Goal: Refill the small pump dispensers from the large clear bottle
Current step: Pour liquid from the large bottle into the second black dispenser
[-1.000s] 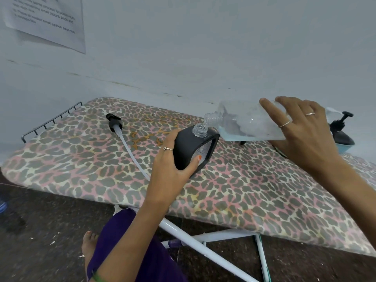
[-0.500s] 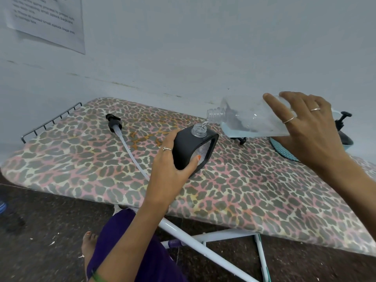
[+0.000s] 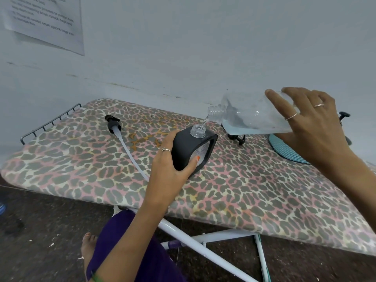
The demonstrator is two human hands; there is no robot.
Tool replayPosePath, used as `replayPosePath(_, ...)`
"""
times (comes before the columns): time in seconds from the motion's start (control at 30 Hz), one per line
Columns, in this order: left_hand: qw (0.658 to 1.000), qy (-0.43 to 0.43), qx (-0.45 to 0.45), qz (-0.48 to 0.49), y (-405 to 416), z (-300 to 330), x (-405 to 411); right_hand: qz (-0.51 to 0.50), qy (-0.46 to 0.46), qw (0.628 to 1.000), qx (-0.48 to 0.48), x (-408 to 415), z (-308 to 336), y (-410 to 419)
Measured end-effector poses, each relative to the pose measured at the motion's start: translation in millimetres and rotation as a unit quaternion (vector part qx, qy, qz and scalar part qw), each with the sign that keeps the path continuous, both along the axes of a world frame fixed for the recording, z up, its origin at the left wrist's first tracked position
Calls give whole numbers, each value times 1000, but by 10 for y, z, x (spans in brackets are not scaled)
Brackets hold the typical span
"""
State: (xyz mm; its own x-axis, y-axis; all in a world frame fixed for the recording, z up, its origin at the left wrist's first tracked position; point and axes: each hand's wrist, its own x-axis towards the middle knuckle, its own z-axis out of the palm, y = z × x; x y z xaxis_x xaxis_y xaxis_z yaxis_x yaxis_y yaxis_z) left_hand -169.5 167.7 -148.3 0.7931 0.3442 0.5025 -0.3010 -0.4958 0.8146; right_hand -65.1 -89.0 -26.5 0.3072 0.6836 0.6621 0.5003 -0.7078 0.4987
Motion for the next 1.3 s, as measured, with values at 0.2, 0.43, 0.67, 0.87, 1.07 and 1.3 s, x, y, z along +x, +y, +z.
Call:
replayPosePath(0.2,1000,-3,1,2,-1,5,-2,1,-2,1000,-3,0,8,-2)
replayPosePath(0.43,1000,9,0,2,1,-9,-4,0,-4,1000,-3,4,5,-10)
replayPosePath(0.67,1000,6,4,4,-1,-7,0,5,-15,1000,-4,10,2,-24)
replayPosePath(0.87,1000,1,5,3,1,1,1,1,-16,1000,-5,5,22,-29)
replayPosePath(1.07,1000,-1,5,2,4,1,2,0,-10,1000,-1,-5,45,-32)
replayPosePath(1.3,1000,-4,4,3,2,3,3,-2,-4,1000,0,-10,58,-36)
